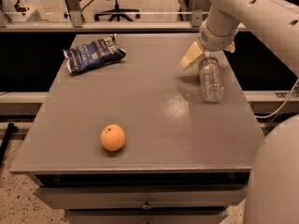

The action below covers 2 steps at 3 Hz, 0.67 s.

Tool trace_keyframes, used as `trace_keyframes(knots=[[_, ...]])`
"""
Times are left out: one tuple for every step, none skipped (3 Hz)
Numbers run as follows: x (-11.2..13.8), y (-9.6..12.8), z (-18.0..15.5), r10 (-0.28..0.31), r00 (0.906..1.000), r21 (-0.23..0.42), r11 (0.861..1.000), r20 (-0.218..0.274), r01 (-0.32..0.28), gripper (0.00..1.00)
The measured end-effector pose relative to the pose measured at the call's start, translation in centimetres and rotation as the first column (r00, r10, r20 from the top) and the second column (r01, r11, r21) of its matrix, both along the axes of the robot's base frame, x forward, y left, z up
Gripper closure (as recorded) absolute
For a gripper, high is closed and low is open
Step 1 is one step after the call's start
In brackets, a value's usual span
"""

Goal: Place water bottle upright

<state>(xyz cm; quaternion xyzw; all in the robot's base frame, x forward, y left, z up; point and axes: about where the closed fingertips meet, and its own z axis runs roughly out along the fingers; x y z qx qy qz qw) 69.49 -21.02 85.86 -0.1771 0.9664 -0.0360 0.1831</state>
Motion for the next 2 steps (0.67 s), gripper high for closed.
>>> trace_keyframes(knots=[[0.22, -0.45, -0.71, -0.07, 0.9974, -0.007, 0.998, -0.017, 0.07, 0.17], [0.17, -0.64, -1.01, -0.11, 0.9936, -0.012, 0.994, -0.025, 0.11, 0.41]])
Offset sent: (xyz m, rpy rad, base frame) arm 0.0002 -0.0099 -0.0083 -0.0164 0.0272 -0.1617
